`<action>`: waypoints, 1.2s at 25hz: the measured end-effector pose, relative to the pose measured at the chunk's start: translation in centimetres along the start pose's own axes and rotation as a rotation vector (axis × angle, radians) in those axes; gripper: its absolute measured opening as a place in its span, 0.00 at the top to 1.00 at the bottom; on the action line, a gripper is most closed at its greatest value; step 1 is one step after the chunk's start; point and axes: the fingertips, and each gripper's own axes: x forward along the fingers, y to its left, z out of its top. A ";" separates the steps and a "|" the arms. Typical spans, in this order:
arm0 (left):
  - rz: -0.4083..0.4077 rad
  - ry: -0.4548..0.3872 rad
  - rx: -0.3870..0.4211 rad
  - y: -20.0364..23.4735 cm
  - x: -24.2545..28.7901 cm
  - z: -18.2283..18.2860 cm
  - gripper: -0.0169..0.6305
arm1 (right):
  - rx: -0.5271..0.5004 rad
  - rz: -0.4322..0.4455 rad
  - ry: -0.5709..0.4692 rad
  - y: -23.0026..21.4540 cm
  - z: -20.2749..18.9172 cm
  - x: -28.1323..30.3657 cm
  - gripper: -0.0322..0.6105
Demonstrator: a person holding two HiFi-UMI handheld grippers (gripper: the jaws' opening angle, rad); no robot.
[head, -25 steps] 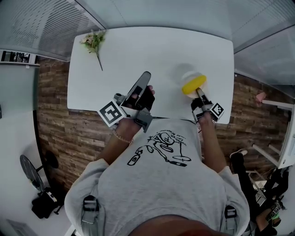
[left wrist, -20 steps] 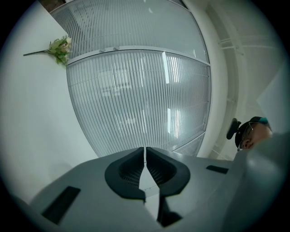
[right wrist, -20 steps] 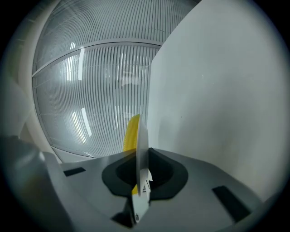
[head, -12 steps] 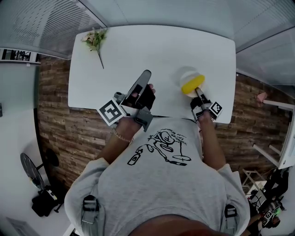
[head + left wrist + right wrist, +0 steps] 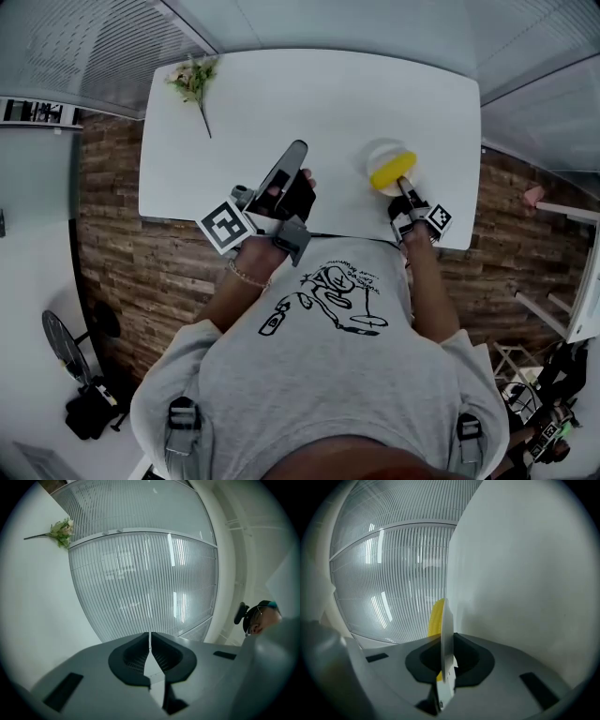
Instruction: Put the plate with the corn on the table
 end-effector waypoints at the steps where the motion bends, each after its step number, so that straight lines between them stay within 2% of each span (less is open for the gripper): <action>1: 0.000 -0.001 0.000 0.0 0.0 0.0 0.93 | 0.000 -0.005 -0.001 -0.2 0.1 0.0 0.91; 17: 0.009 -0.002 0.007 -0.3 0.1 0.1 0.93 | -0.016 -0.061 -0.007 -1.3 1.5 0.3 0.90; 25: 0.007 -0.002 0.007 -0.3 0.0 0.2 0.93 | -0.002 -0.175 -0.017 -2.1 1.6 0.4 0.89; 27: 0.005 -0.002 0.007 -0.2 0.0 0.1 0.93 | -0.008 -0.208 0.001 -2.3 1.5 0.5 0.85; 30: 0.003 -0.003 0.007 -0.1 0.0 0.1 0.93 | -0.042 -0.263 0.033 -2.0 1.2 0.5 0.68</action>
